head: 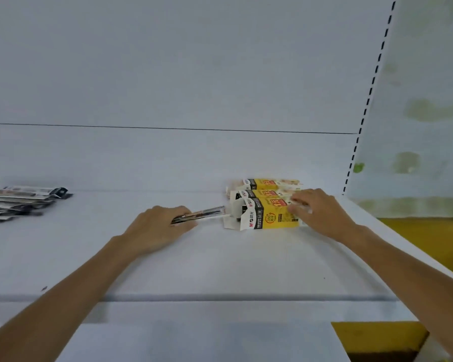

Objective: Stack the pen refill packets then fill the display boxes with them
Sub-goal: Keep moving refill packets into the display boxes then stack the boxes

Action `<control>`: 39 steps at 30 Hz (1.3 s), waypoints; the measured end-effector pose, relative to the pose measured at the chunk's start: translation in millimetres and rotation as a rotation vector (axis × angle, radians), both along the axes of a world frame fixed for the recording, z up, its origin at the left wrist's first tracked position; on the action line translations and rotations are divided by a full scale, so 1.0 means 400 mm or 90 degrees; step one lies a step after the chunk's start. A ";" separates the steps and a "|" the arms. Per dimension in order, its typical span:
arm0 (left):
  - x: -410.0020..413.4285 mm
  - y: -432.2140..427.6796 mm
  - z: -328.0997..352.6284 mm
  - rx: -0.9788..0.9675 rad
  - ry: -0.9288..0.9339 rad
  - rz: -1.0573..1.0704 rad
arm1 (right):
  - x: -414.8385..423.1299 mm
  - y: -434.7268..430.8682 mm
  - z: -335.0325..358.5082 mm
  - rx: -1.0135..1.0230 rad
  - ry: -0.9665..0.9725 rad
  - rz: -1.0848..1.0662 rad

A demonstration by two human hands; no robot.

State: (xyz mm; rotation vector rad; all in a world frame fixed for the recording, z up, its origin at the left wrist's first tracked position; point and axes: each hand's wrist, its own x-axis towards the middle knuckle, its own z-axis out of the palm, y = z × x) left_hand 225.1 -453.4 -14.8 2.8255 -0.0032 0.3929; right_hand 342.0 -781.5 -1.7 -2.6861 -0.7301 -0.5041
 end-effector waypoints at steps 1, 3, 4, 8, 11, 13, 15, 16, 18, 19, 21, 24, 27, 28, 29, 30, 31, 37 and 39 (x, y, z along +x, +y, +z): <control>0.004 -0.011 -0.002 0.043 -0.009 -0.002 | 0.009 -0.001 -0.009 -0.021 -0.025 0.006; 0.022 -0.034 -0.005 0.115 -0.043 0.005 | 0.024 -0.005 -0.018 -0.052 -0.063 0.017; 0.032 -0.044 -0.005 0.129 -0.059 0.011 | 0.033 -0.010 -0.021 -0.054 -0.072 0.027; 0.066 -0.071 -0.005 0.129 -0.079 0.019 | 0.058 -0.018 -0.027 0.008 -0.066 0.085; 0.081 -0.099 -0.006 0.101 -0.032 -0.004 | 0.064 -0.020 -0.046 0.038 -0.100 0.088; 0.092 -0.116 -0.005 0.046 0.016 -0.013 | 0.066 -0.020 -0.053 0.051 -0.118 0.085; 0.101 -0.137 -0.001 0.009 0.028 -0.017 | 0.066 -0.021 -0.055 0.053 -0.128 0.090; 0.108 -0.152 0.006 0.009 0.020 -0.021 | 0.065 -0.021 -0.055 0.050 -0.133 0.094; 0.126 -0.195 0.021 0.040 0.004 -0.037 | 0.069 -0.022 -0.059 0.050 -0.141 0.105; 0.137 -0.221 0.026 0.050 0.006 -0.044 | 0.071 -0.023 -0.060 0.052 -0.145 0.110; 0.164 -0.259 0.025 0.001 0.016 -0.053 | 0.077 -0.027 -0.061 0.055 -0.144 0.114; 0.187 -0.266 0.016 -0.214 0.055 -0.064 | 0.083 -0.032 -0.062 0.051 -0.142 0.116; 0.178 -0.257 0.021 -0.375 0.037 -0.066 | 0.087 -0.034 -0.066 0.057 -0.150 0.119; 0.171 -0.251 0.026 -0.396 0.006 -0.061 | 0.088 -0.035 -0.068 0.062 -0.155 0.120; 0.169 -0.239 0.032 -0.375 -0.041 -0.041 | 0.090 -0.035 -0.071 0.066 -0.161 0.121; 0.164 -0.219 0.036 -0.334 -0.081 -0.009 | 0.091 -0.035 -0.074 0.068 -0.166 0.121; 0.155 -0.198 0.041 -0.297 -0.100 0.028 | 0.092 -0.035 -0.076 0.071 -0.169 0.121; 0.116 -0.154 0.043 -0.270 0.113 0.063 | 0.095 -0.033 -0.079 0.090 -0.184 0.120; 0.123 -0.168 0.043 -0.270 0.142 0.064 | 0.093 -0.033 -0.081 0.092 -0.191 0.118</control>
